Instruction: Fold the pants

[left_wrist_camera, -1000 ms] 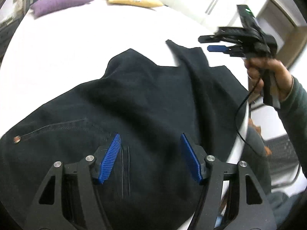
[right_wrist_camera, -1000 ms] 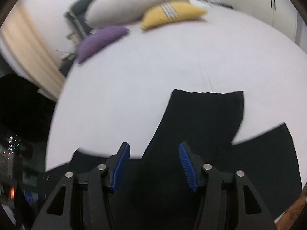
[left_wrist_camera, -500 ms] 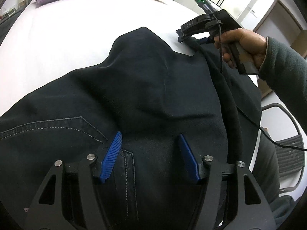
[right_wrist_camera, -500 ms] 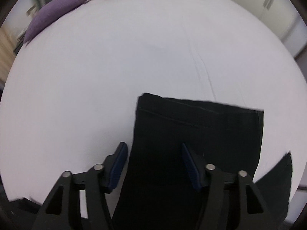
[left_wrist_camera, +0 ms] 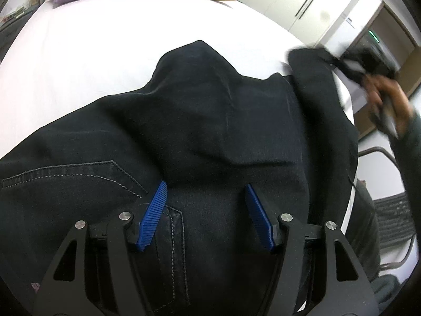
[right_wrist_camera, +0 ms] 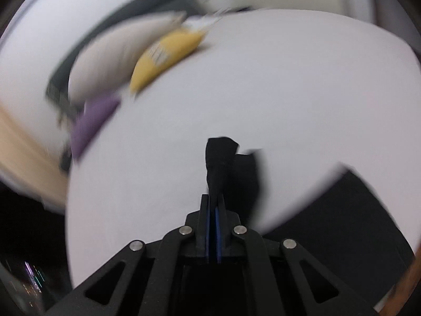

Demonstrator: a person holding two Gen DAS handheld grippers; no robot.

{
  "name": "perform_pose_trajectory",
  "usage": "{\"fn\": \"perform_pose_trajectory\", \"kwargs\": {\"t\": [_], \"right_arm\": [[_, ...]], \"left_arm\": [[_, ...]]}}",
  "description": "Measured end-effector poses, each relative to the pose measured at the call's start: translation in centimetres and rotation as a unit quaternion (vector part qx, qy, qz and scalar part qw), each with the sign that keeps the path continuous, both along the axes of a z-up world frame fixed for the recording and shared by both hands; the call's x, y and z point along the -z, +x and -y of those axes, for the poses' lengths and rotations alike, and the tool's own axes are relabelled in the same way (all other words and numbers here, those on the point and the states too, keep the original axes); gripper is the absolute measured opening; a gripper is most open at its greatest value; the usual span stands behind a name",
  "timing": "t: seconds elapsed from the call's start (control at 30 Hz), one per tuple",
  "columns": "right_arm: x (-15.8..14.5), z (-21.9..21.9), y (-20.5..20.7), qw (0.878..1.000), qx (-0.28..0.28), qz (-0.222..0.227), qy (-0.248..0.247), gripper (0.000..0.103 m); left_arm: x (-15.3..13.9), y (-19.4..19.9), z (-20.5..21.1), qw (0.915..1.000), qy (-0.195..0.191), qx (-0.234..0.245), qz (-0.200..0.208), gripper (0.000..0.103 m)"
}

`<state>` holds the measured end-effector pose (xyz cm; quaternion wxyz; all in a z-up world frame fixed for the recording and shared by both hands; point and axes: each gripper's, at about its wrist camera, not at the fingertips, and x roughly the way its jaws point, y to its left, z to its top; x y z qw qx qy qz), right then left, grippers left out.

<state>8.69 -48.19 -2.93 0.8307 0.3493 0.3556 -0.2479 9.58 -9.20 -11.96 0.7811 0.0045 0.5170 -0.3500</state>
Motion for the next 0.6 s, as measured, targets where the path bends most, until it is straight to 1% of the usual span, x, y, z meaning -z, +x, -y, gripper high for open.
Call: {"fn": "perform_pose_trajectory", "kwargs": {"t": [0.07, 0.13, 0.17, 0.23, 0.27, 0.3, 0.37, 0.4, 0.43, 0.47, 0.5, 0.53, 0.57, 0.6], "right_arm": [[0.2, 1.7, -5.9, 0.998, 0.056, 0.031, 0.021, 0.004], [2.0, 3.0, -12.7, 0.989, 0.125, 0.052, 0.054, 0.004], [2.4, 3.7, -13.9, 0.985, 0.145, 0.057, 0.069, 0.004], [4.5, 3.6, -17.0, 0.975, 0.175, 0.074, 0.118, 0.004], [5.4, 3.1, -17.7, 0.971, 0.183, 0.08, 0.132, 0.004], [6.2, 2.9, -18.1, 0.968, 0.186, 0.092, 0.144, 0.007], [7.0, 2.2, -17.4, 0.961, 0.184, 0.117, 0.171, 0.009], [7.4, 2.3, -17.2, 0.956, 0.18, 0.13, 0.193, 0.012], [7.6, 2.5, -17.1, 0.952, 0.177, 0.138, 0.207, 0.019], [7.7, 2.6, -16.9, 0.949, 0.176, 0.148, 0.216, 0.023], [7.6, 2.6, -16.8, 0.947, 0.174, 0.159, 0.22, 0.03], [7.6, 2.7, -16.8, 0.946, 0.173, 0.164, 0.221, 0.033], [7.6, 2.8, -16.6, 0.945, 0.173, 0.168, 0.22, 0.033], [7.7, 4.3, -17.8, 0.945, 0.171, 0.169, 0.219, 0.032]], "left_arm": [[-0.2, 0.2, 0.1, 1.0, 0.002, -0.006, -0.004, 0.061], [-0.2, 0.4, 0.3, 0.9999, 0.006, -0.011, -0.006, 0.063], [-0.3, 0.5, 0.4, 0.9998, 0.007, -0.014, -0.008, 0.065], [-0.5, 0.6, 0.9, 0.9997, 0.013, -0.018, -0.011, 0.07], [-0.6, 0.7, 1.2, 0.9996, 0.019, -0.02, -0.012, 0.073], [-0.7, 0.7, 1.6, 0.9994, 0.026, -0.022, -0.011, 0.074], [-0.8, 0.7, 2.0, 0.9989, 0.039, -0.025, -0.008, 0.074], [-0.9, 0.7, 2.1, 0.9987, 0.042, -0.027, -0.008, 0.074], [-0.9, 0.7, 2.2, 0.9985, 0.044, -0.03, -0.008, 0.074], [-1.0, 0.7, 2.3, 0.9983, 0.045, -0.035, -0.01, 0.074], [-1.0, 0.6, 2.3, 0.9982, 0.046, -0.037, -0.011, 0.074], [-1.1, 0.7, 2.4, 0.998, 0.047, -0.041, -0.013, 0.074], [-1.1, 0.7, 2.4, 0.9978, 0.049, -0.044, -0.013, 0.074], [-1.1, 0.4, 2.4, 0.9977, 0.051, -0.044, -0.013, 0.074]]}}
